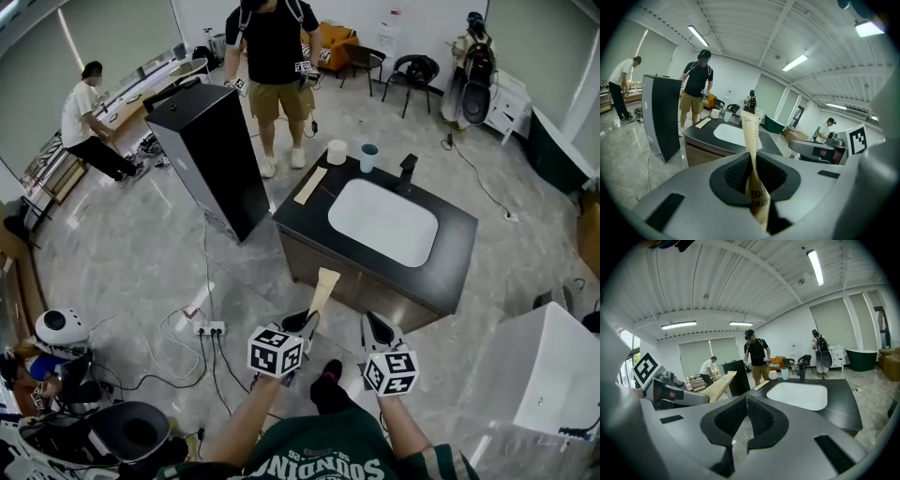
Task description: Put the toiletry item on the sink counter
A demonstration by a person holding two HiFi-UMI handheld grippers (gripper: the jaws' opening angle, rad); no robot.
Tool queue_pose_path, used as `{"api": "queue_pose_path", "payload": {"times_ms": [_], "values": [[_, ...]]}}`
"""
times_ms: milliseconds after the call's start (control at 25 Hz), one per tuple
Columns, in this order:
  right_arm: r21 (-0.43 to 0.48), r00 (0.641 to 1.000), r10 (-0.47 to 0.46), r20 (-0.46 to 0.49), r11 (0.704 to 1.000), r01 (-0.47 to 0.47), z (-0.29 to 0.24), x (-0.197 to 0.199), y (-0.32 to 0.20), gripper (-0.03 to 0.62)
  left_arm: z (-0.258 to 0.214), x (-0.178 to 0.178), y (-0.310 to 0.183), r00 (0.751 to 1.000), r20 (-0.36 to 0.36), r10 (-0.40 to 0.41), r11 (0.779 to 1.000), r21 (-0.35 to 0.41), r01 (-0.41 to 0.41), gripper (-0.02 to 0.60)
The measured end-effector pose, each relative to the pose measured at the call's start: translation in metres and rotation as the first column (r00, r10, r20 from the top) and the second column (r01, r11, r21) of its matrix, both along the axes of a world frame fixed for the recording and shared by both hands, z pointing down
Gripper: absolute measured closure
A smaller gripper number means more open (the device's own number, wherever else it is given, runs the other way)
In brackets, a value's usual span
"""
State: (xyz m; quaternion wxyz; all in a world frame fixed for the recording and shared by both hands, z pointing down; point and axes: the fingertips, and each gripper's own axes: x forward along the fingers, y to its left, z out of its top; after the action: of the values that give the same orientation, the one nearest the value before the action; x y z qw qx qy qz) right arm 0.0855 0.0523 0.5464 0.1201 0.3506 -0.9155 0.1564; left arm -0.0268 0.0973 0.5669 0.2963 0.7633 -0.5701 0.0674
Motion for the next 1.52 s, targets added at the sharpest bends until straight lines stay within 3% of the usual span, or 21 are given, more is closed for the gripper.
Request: {"api": "queue_pose_path", "payload": {"times_ms": [280,720,1200,1520], "values": [[-0.008,1.0,-0.005,-0.003,1.0,0.005,-0.001,-0.018,-0.074,0.549,-0.003,-0.019,-0.078,1.0,-0.003,-0.006,1.0,0.001,0.006,0.538],[-0.012,1.0,-0.004,-0.006,1.0,0.004,-0.004,-0.038,-0.145,0.549,-0.011,-0.044,-0.16,1.0,-0.007,-0.005,1.0,0.009,0.005,0.538],[-0.023,0.994,0.105,-0.036,0.994,-0.106,0.014,-0.087,-0.251,0.549,0.005,-0.089,-0.291,0.991,-0.024,0.132,0.991,0.004,-0.132,0.538],[-0.037,0.97,0.24,-0.05,0.97,-0.241,0.009,-0.131,-0.322,0.549,0.008,-0.128,-0.371,0.961,-0.037,0.275,0.961,-0.019,-0.276,0.537]]}}
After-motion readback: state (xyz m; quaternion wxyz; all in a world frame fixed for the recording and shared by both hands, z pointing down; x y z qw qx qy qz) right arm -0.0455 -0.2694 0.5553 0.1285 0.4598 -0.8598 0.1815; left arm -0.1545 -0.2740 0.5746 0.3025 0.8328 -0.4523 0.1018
